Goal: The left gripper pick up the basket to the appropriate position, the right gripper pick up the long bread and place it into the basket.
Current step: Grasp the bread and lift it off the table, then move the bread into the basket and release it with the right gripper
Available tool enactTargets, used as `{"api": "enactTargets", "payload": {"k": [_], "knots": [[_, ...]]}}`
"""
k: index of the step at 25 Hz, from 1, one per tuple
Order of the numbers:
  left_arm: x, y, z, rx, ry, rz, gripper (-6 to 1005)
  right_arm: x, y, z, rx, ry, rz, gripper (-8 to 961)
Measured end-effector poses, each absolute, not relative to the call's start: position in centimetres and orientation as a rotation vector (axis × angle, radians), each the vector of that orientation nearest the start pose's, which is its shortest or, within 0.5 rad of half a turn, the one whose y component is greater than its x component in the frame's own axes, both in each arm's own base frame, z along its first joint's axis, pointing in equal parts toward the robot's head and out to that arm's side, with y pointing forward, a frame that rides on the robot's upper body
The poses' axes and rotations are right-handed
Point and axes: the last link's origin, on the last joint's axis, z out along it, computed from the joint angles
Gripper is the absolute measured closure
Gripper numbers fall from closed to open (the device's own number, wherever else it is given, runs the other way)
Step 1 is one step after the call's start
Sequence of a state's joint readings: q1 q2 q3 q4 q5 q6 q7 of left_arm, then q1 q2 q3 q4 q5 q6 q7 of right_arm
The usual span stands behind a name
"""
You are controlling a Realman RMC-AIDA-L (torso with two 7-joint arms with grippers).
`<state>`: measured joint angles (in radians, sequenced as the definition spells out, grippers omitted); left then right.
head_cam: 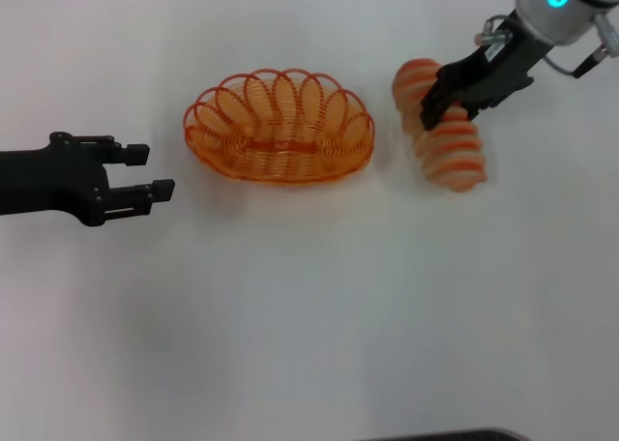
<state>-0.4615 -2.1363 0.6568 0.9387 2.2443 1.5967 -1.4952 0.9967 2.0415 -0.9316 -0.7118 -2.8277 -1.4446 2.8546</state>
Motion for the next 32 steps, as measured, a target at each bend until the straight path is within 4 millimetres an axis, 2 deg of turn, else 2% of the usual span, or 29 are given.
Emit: {"api": "enactTargets", "payload": {"k": [4,8,18,25,32], "knots": [[-28.0,31.8,1.8,-2.741,-0.640,-0.362,405,19.2,41.7,2.2,-2.198,1.595,-0.413,411],[-28.0,32.1,1.9,-2.730,-0.638,-0.356,404,18.9,41.6,3.4,-2.269,1.552,-0.400,464],[-28.0,32.5,2.2,-2.695,-0.658,-0.368,404,15.4,42.9,3.9,-2.487,1.204,-0.470,528],[-28.5,32.3,2.4,-2.678,-0.687,-0.380,404,12.4,43.0,2.8,-2.609,0.957,-0.545,571],[-28.8,32.1,2.4,-2.666,-0.704,-0.383,403,9.1,42.4,-0.4,-2.696,0.676,-0.676,624]]}}
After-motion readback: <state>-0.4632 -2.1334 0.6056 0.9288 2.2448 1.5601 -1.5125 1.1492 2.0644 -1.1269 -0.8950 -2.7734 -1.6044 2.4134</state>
